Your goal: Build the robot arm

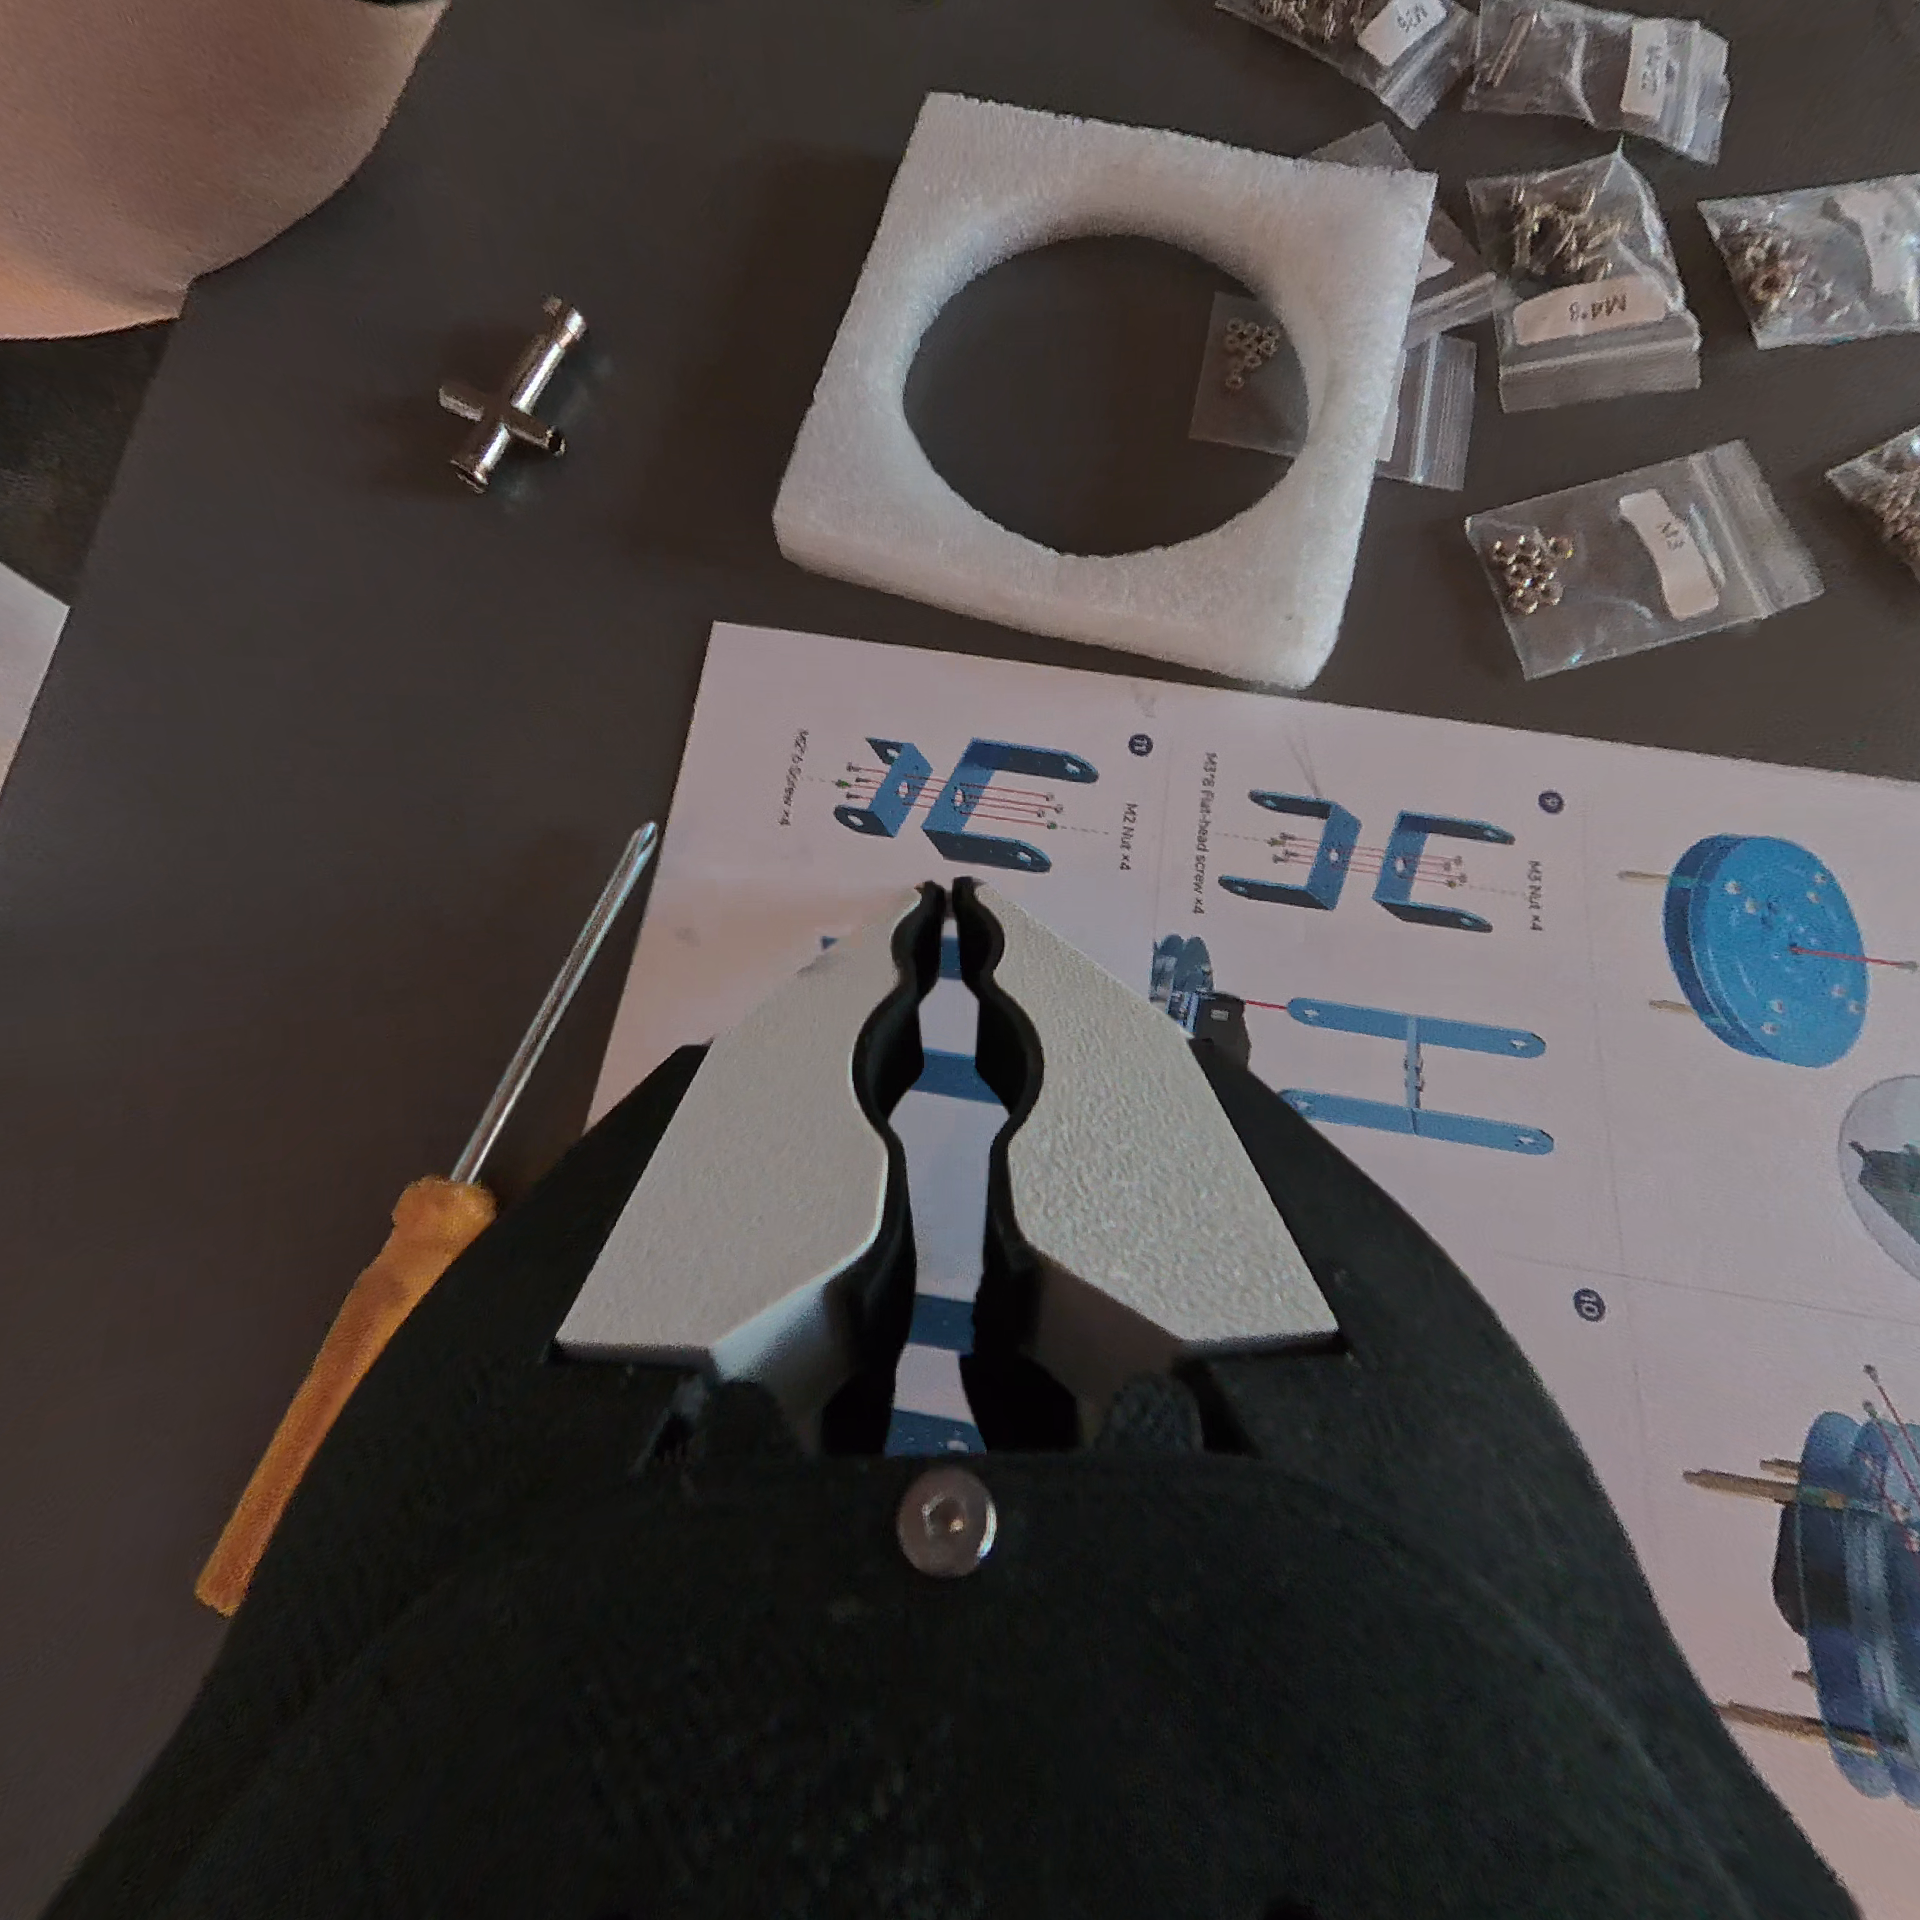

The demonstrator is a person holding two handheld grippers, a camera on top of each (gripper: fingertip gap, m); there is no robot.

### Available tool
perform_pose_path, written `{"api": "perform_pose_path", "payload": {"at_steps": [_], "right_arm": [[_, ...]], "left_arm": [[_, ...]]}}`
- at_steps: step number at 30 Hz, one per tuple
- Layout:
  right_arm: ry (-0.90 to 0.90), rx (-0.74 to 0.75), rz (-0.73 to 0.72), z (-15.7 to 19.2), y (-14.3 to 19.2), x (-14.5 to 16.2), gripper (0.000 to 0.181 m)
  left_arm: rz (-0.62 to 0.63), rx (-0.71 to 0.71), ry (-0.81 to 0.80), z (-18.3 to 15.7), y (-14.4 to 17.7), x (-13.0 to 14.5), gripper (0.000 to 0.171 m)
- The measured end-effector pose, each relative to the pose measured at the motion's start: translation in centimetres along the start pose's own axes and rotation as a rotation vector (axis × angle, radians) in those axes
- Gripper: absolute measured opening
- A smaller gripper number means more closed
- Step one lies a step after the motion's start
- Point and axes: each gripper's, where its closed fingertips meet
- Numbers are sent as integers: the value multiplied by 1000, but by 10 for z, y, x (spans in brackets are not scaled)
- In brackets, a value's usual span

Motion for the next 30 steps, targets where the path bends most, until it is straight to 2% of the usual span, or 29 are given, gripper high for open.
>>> {"api": "perform_pose_path", "payload": {"at_steps": [7,14,19,26,28,30], "right_arm": [[102,69,-45,2,8,-12,8],[52,18,-76,4,5,-10,8],[128,58,0,1,8,-9,15],[-7,-48,74,-3,0,8,15],[36,-47,112,-3,2,5,15],[185,-19,213,-5,6,8,16]], "left_arm": [[2,8,-24,1,1,-2,2],[-39,11,-14,-2,9,-14,2],[-40,12,-17,-3,10,-15,2],[-29,14,6,0,8,-13,3],[-30,12,1,-2,9,-15,3],[-41,8,-21,-5,14,-21,2]]}}
Point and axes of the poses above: each gripper's, where its closed fingertips meet, y back along the fingers, x out of its underside, z = x × y across the jaws
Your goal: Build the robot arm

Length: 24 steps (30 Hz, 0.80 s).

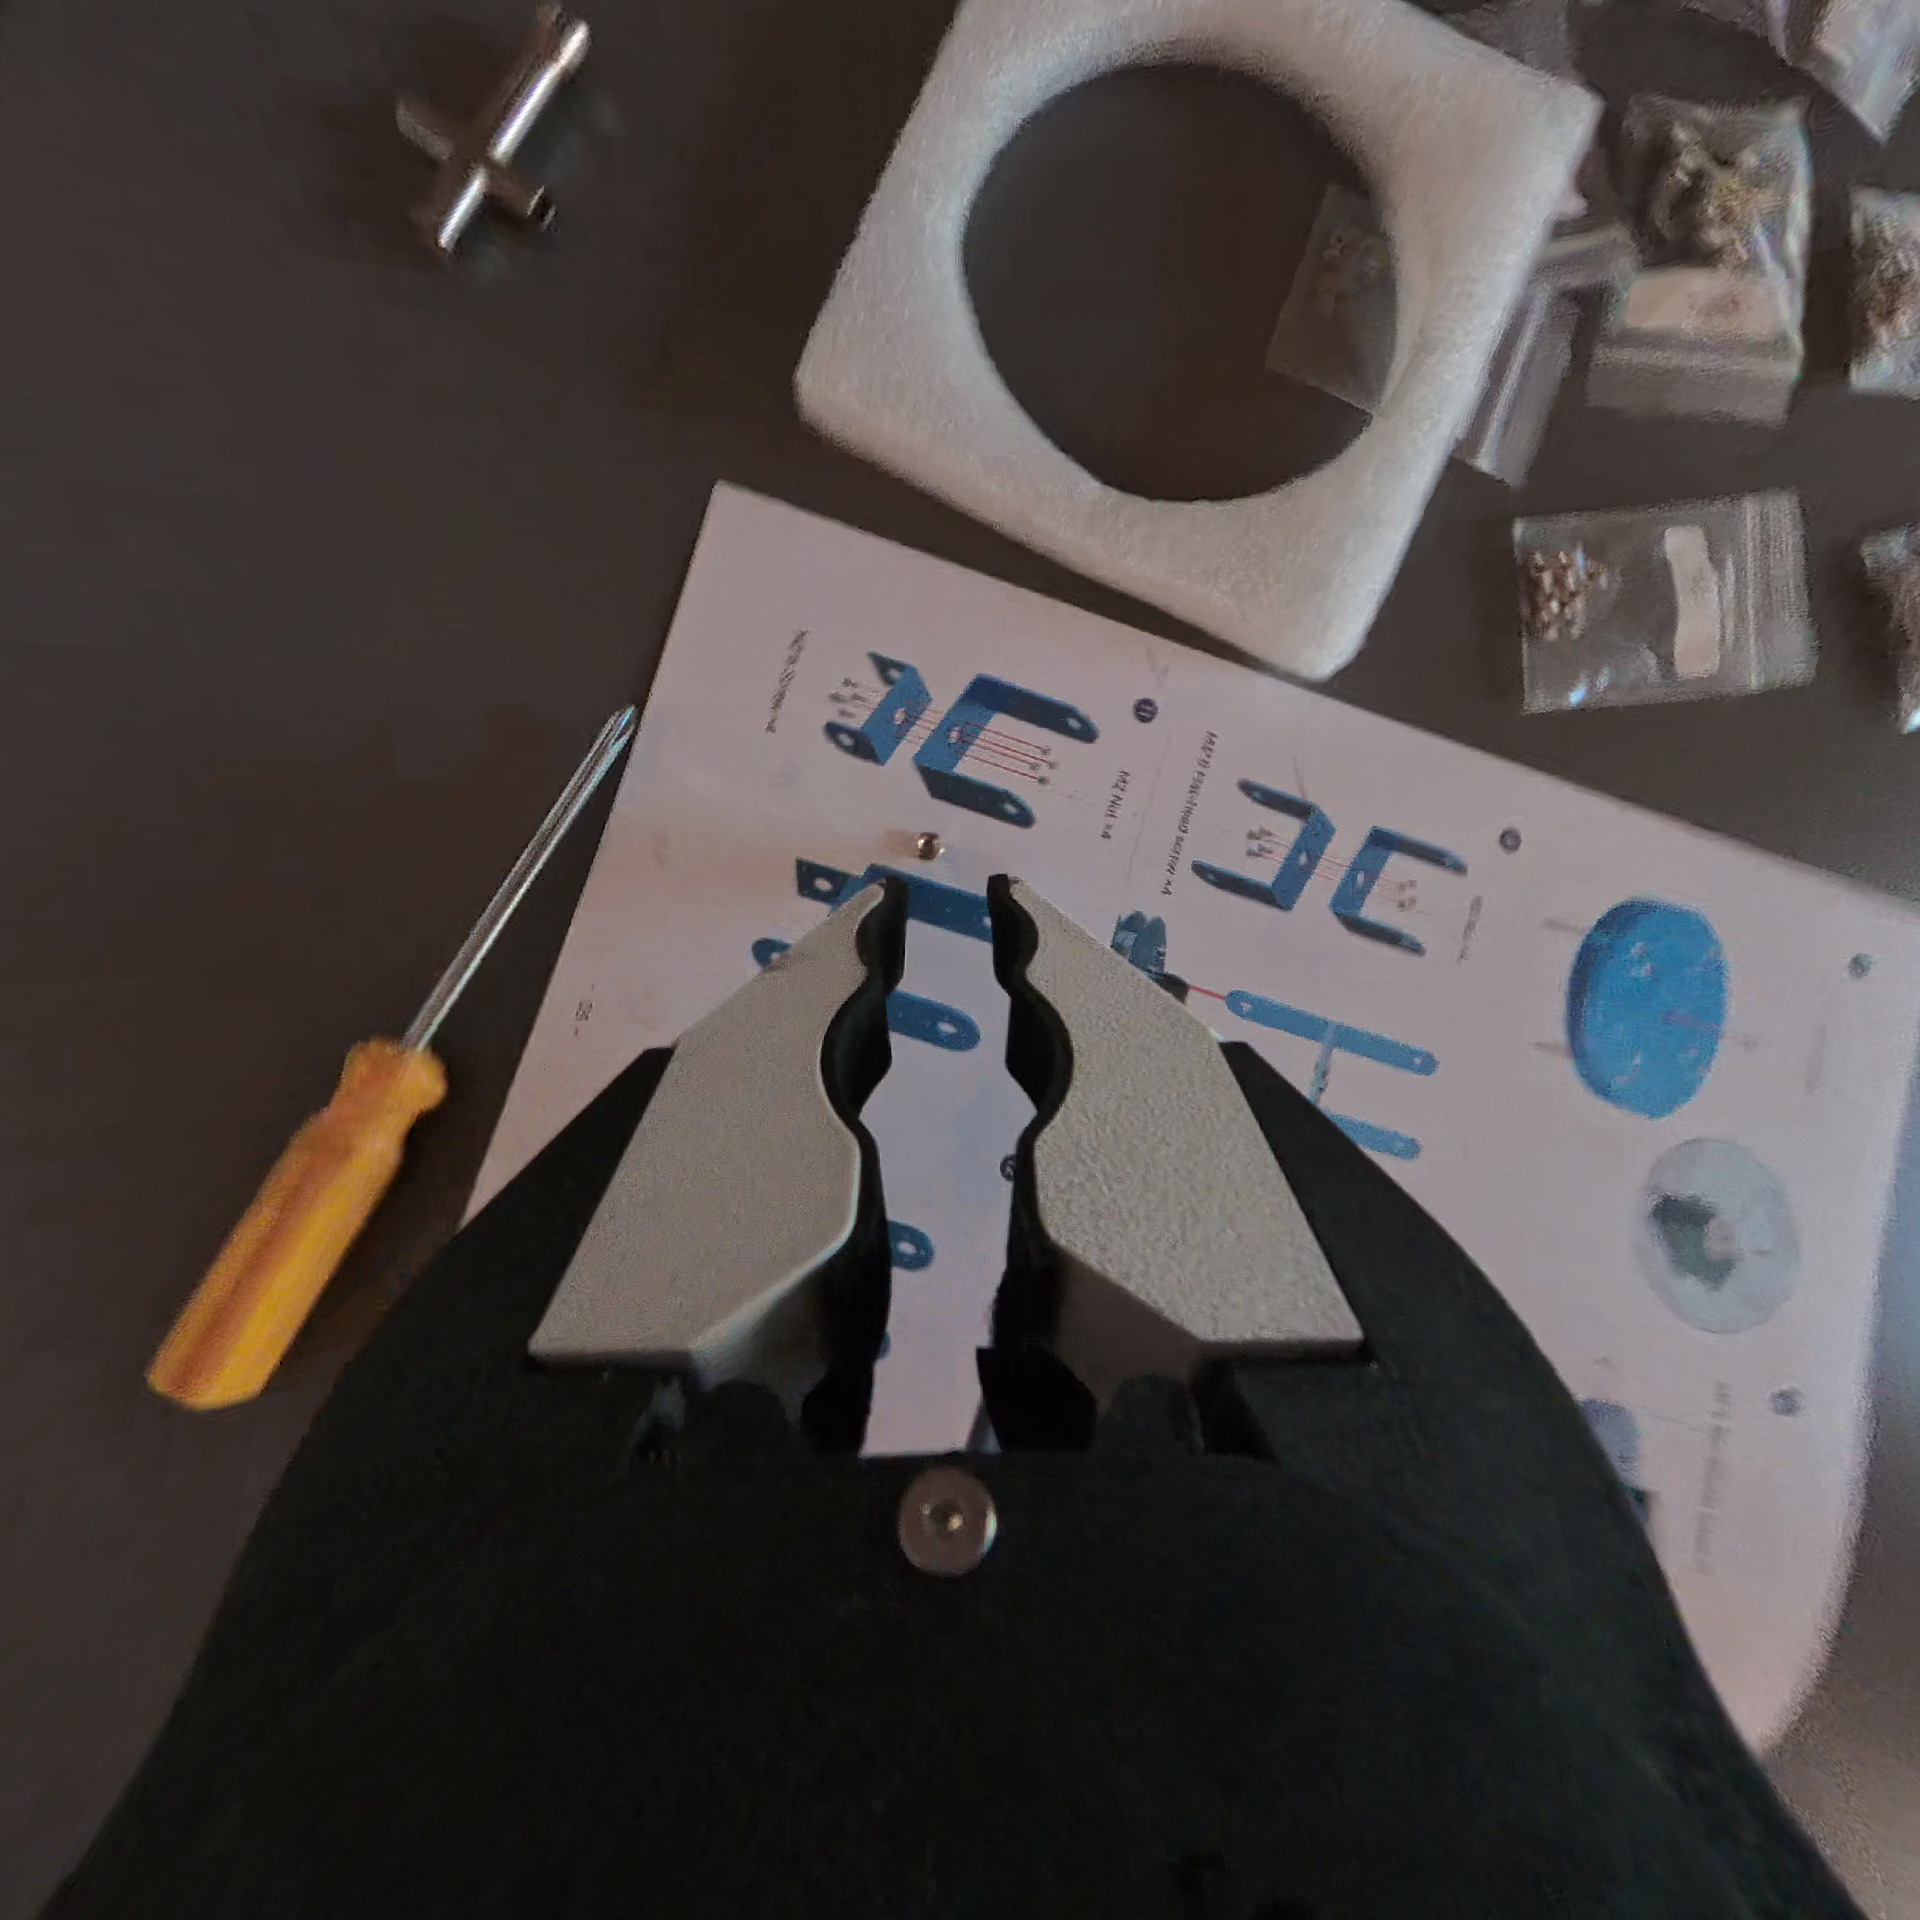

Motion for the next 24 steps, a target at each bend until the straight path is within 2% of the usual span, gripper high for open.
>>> {"api": "perform_pose_path", "payload": {"at_steps": [2,4,8,11,24], "right_arm": [[224,-4,94,6,2,0,15],[338,-12,214,4,1,2,14],[292,-144,315,8,-8,-1,14],[277,-178,338,6,-10,-2,11],[321,-190,345,4,-12,-4,10]], "left_arm": [[-22,-24,-31,1,8,-10,2],[-50,-52,-54,3,19,-22,2],[-102,-59,-70,3,34,-38,2],[-94,-58,-67,4,33,-36,2],[-58,-58,-47,8,27,-27,2]]}}
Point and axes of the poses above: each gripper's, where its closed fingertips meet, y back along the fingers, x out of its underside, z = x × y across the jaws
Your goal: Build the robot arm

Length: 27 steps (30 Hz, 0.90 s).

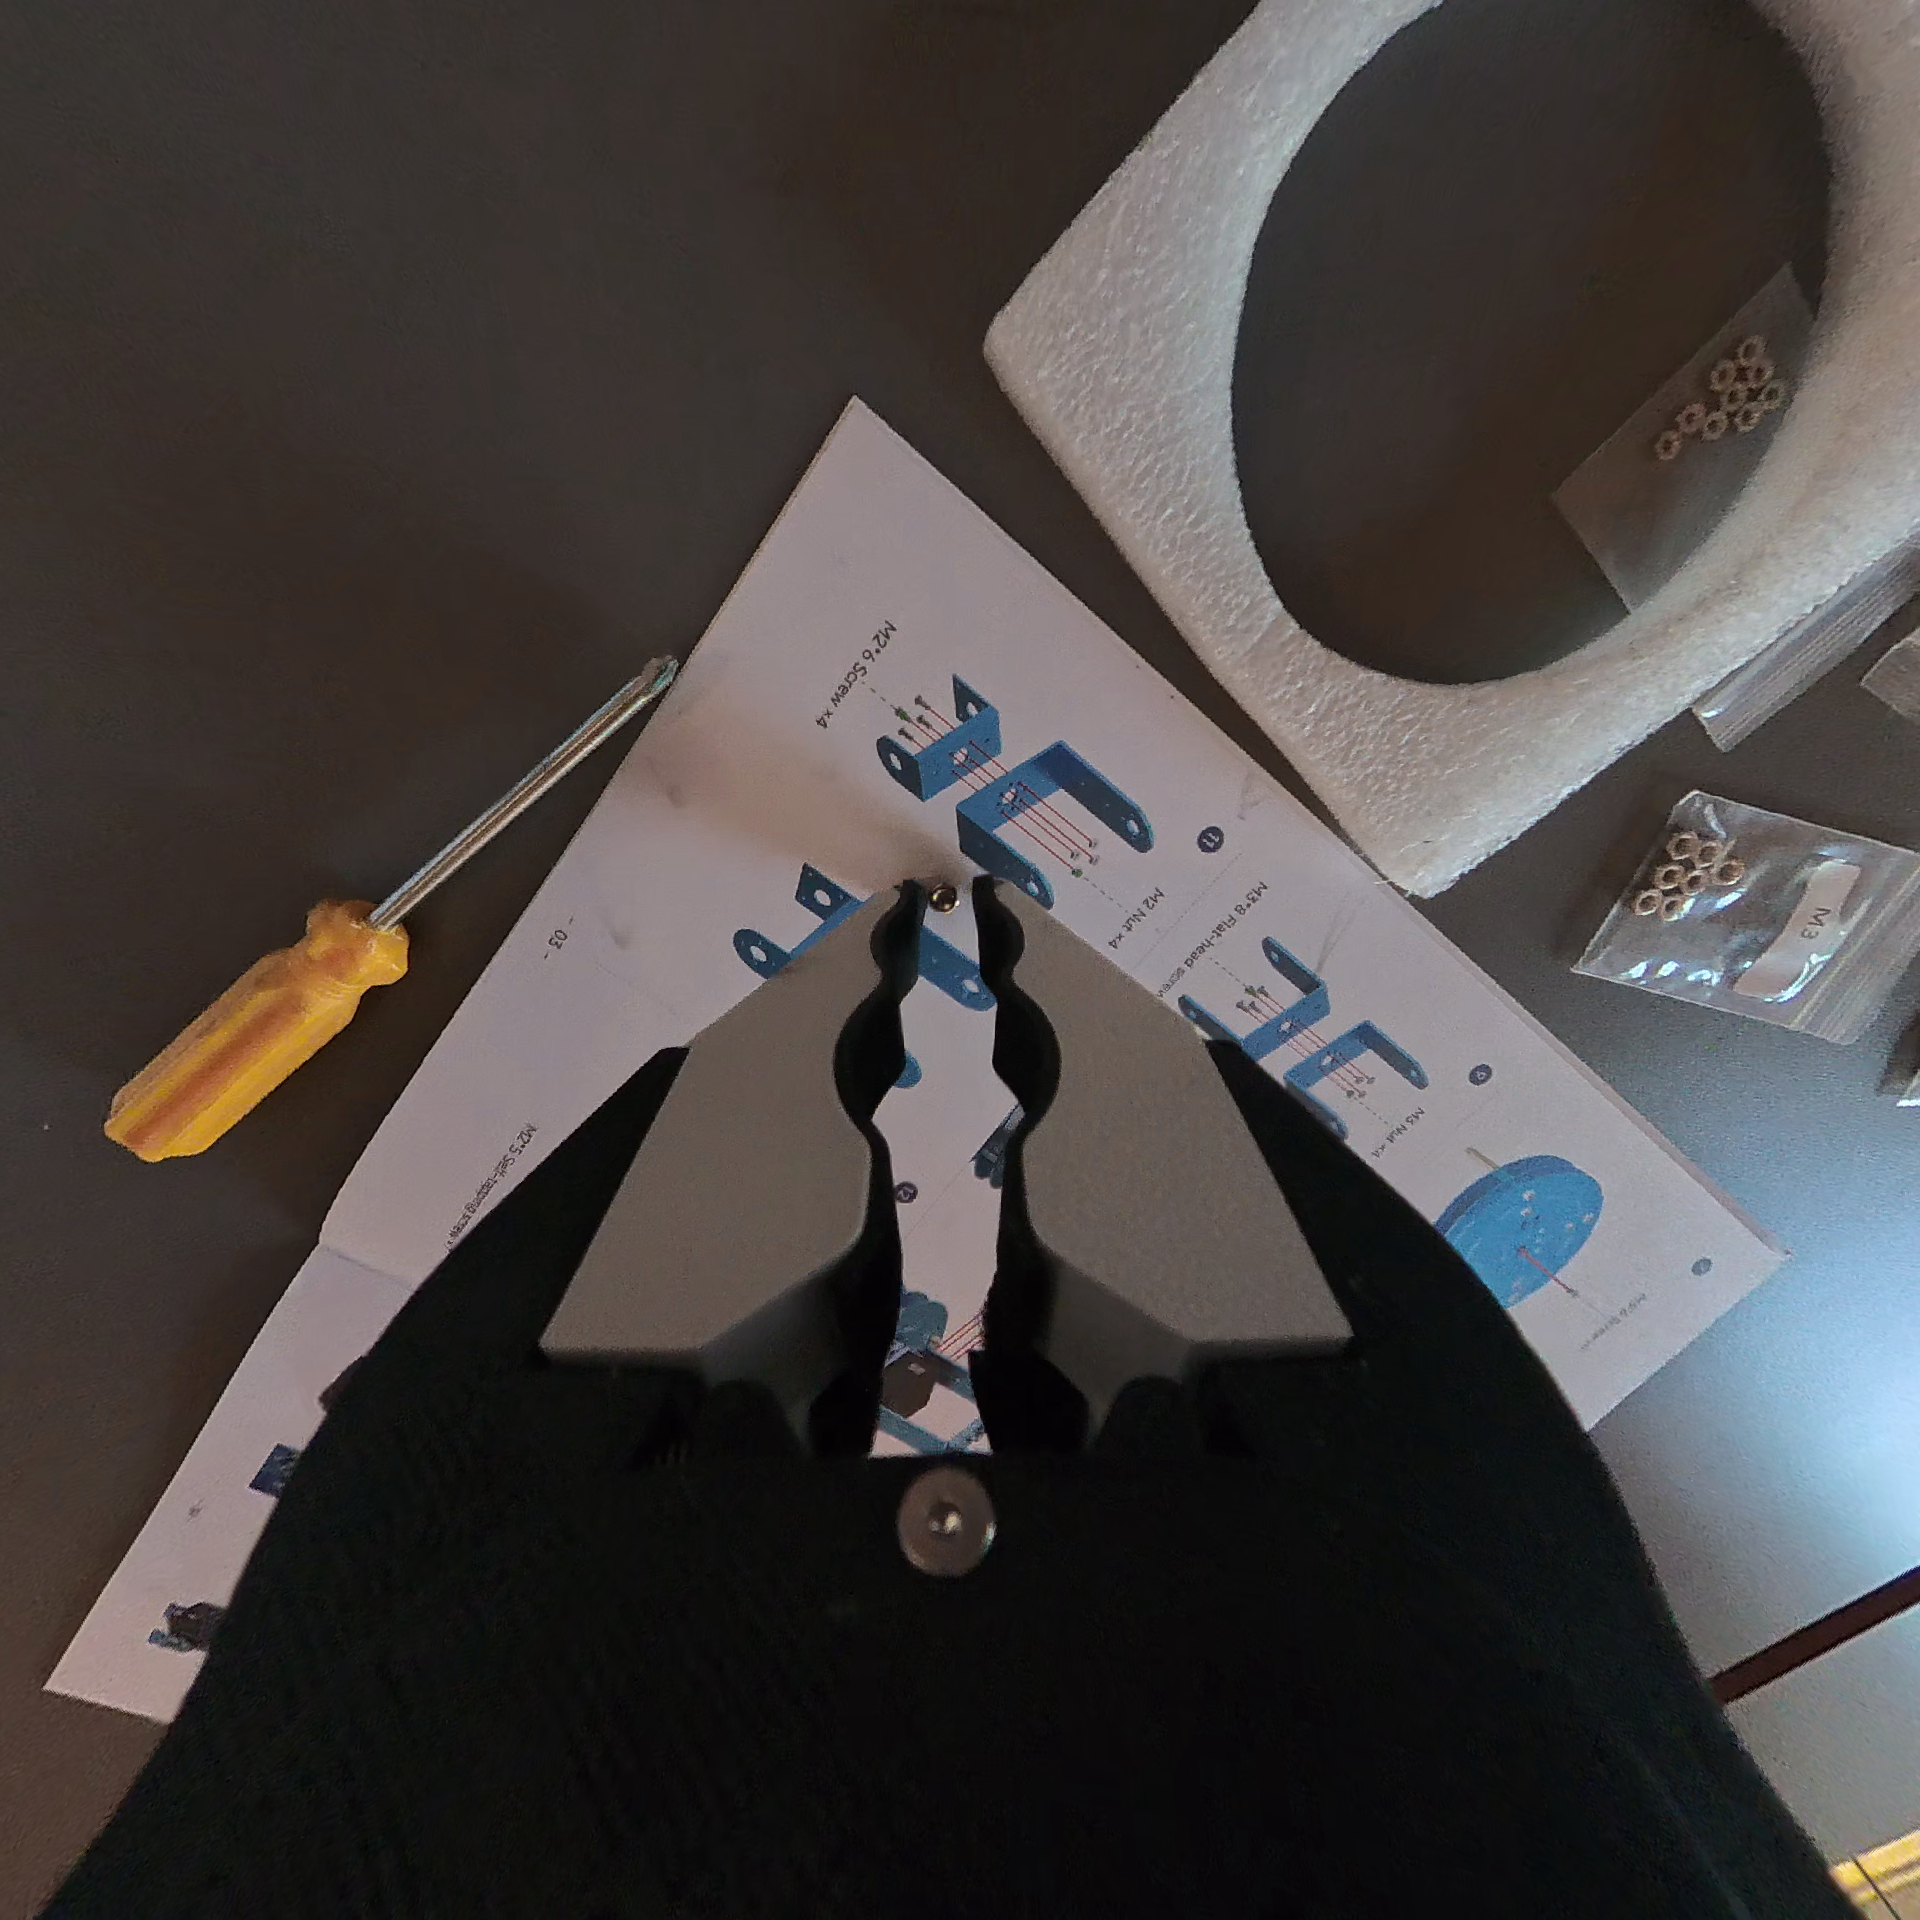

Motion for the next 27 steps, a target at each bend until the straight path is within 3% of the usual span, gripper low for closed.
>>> {"api": "perform_pose_path", "payload": {"at_steps": [19,23,27], "right_arm": [[30,-7,2,3,-1,1,4],[14,59,-52,4,5,0,4],[-16,216,-137,9,36,3,4]], "left_arm": [[20,3,21,2,-3,6,2],[58,-21,54,12,-8,16,2],[144,-25,139,21,-19,41,2]]}}
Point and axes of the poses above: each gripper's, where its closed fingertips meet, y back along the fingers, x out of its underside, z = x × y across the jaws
